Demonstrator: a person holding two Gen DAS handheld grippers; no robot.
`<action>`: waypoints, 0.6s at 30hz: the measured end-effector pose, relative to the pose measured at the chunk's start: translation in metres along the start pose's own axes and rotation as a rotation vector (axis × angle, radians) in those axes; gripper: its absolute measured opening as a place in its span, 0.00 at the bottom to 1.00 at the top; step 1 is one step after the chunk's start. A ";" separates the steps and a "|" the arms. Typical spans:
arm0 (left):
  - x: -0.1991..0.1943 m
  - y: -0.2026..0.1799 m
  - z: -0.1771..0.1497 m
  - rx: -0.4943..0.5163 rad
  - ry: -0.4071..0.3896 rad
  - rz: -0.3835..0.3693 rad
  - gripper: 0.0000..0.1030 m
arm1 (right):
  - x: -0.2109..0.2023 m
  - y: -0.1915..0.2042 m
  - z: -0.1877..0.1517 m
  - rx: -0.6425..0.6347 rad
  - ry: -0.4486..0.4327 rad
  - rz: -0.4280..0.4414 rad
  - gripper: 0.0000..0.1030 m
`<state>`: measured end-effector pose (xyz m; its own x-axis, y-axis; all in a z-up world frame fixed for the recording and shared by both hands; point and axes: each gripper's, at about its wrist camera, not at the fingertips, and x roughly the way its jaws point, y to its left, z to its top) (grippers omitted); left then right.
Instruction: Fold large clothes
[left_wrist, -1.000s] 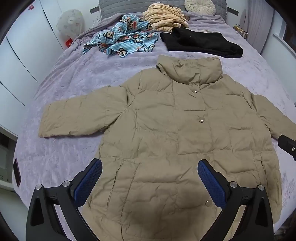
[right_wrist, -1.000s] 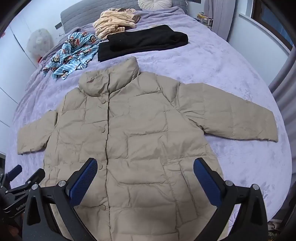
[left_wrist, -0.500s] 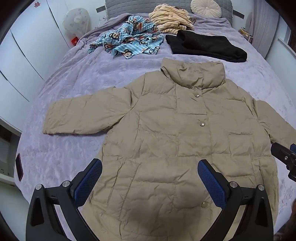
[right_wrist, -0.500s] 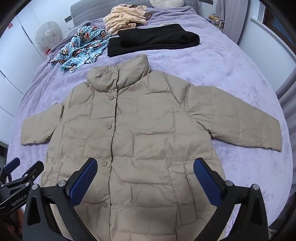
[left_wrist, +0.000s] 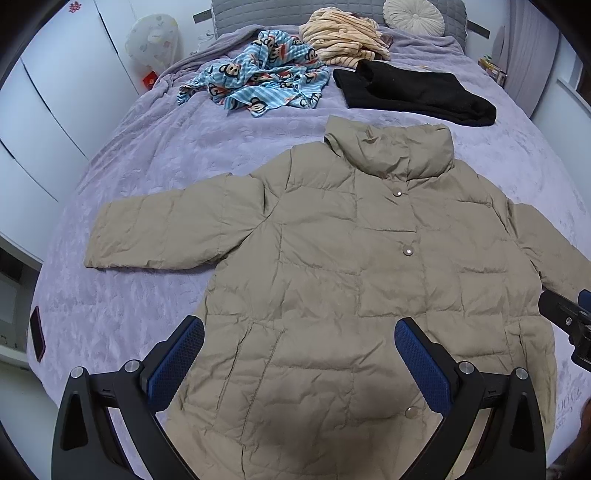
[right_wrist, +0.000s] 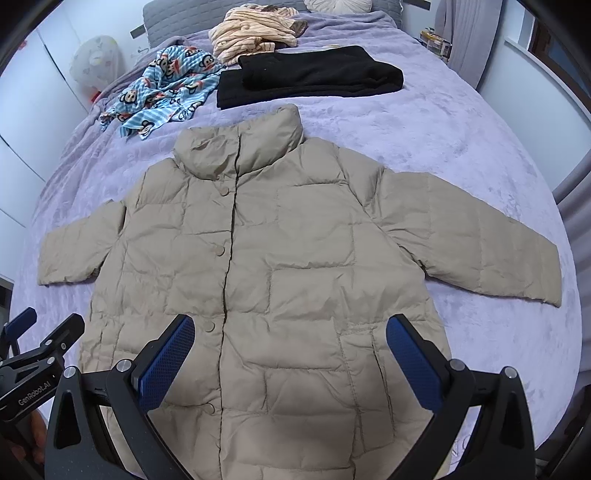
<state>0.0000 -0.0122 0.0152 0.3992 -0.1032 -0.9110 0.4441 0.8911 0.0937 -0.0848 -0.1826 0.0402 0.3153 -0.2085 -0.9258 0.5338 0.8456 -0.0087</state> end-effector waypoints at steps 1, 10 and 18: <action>0.000 0.000 0.000 0.001 0.001 -0.001 1.00 | 0.000 0.000 0.000 0.001 -0.001 0.000 1.00; 0.002 0.002 0.002 -0.005 0.001 0.000 1.00 | 0.000 0.003 0.002 0.001 0.000 -0.001 1.00; 0.002 -0.001 0.002 0.004 -0.005 0.002 1.00 | 0.000 0.003 0.002 0.000 0.001 0.000 1.00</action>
<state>0.0021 -0.0142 0.0136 0.4038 -0.1036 -0.9090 0.4466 0.8894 0.0970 -0.0815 -0.1809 0.0405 0.3150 -0.2080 -0.9260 0.5339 0.8455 -0.0083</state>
